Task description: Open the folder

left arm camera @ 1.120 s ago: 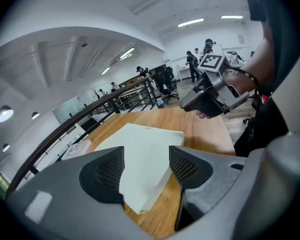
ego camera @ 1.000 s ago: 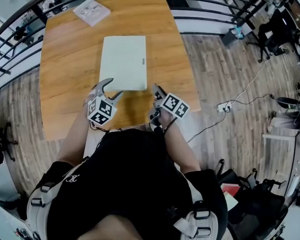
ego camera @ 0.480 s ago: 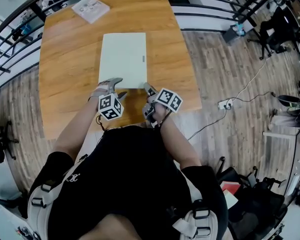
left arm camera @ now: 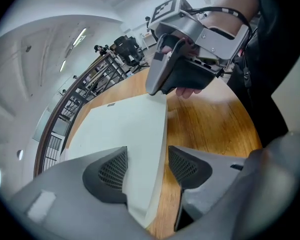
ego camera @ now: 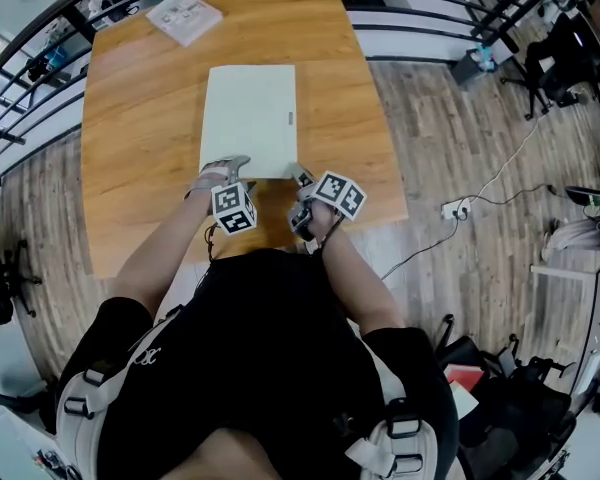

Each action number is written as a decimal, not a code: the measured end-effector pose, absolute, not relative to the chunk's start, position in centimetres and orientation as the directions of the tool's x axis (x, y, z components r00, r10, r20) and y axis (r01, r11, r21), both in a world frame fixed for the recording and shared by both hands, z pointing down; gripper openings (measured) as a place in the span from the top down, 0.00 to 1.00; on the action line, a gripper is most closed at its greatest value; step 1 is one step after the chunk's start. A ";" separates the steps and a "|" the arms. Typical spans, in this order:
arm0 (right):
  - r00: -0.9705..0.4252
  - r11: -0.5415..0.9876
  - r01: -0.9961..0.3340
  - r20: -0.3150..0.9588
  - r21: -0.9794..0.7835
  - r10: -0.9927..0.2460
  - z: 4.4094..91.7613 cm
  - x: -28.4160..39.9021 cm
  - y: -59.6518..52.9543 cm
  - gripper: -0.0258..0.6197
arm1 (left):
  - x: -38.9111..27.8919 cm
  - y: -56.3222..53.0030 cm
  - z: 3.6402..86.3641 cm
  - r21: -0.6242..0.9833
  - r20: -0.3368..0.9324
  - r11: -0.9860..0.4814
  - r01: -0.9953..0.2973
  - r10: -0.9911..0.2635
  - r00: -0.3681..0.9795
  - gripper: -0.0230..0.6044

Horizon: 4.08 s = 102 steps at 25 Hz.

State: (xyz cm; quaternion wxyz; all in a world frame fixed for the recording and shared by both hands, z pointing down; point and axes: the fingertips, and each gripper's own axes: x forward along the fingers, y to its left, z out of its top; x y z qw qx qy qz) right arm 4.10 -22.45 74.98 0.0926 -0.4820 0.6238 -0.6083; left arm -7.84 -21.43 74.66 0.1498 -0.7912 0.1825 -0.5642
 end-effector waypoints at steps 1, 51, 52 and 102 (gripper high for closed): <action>-0.526 -0.201 -0.489 0.471 -0.849 -0.708 75.1 3.9 -22.5 0.76 | -7.9 -21.6 74.7 -0.449 0.836 -0.885 -0.124 -0.465 0.292 0.56; -0.591 -0.045 -0.592 0.472 -0.805 -0.655 74.6 4.5 -21.9 0.80 | -23.3 -23.6 59.3 0.428 0.248 -0.426 -0.797 -0.793 0.557 0.95; -0.591 -0.044 -0.595 0.474 -0.802 -0.653 74.6 4.4 -22.0 0.80 | -24.5 -23.6 59.6 0.433 0.256 -0.392 -0.812 -0.810 0.527 0.95; -0.367 0.174 -0.897 0.462 -0.407 -0.808 64.1 5.9 -26.1 0.81 | -40.3 -20.0 60.7 0.175 0.445 0.244 -0.954 -0.884 -0.145 0.70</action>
